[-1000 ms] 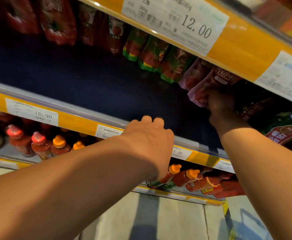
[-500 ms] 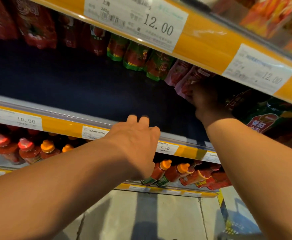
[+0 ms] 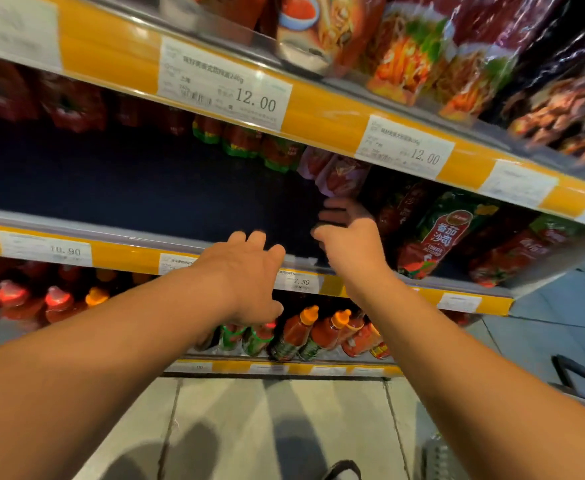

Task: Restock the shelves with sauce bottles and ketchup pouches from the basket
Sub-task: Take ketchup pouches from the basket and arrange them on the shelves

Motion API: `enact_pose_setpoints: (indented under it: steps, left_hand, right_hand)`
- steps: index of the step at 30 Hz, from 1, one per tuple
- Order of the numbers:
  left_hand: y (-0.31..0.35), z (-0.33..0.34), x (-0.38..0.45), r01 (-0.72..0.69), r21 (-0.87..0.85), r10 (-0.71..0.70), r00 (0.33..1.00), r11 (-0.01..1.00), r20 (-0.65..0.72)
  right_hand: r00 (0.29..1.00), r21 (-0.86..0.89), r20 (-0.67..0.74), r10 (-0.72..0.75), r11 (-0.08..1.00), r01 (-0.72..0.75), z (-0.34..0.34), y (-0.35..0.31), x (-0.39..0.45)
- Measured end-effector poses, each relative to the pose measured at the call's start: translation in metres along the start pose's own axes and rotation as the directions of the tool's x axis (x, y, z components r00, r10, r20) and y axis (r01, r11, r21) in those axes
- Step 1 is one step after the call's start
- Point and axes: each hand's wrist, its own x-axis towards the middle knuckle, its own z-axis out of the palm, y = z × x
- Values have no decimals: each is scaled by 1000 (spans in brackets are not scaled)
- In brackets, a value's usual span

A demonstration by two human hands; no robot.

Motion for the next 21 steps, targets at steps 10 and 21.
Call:
enact_pose_setpoints:
  steps: [10,21]
  left_hand:
    - [-3,-5,-28,55,-77,-59,997,995,-43]
    - [-84,-16,-208,103,-369,-154,982,924,-113]
  right_hand:
    - [943,-584,326,-59,772,250,-25,26,-102]
    - [858,-473,469,-212,759,447,6,-29,-196]
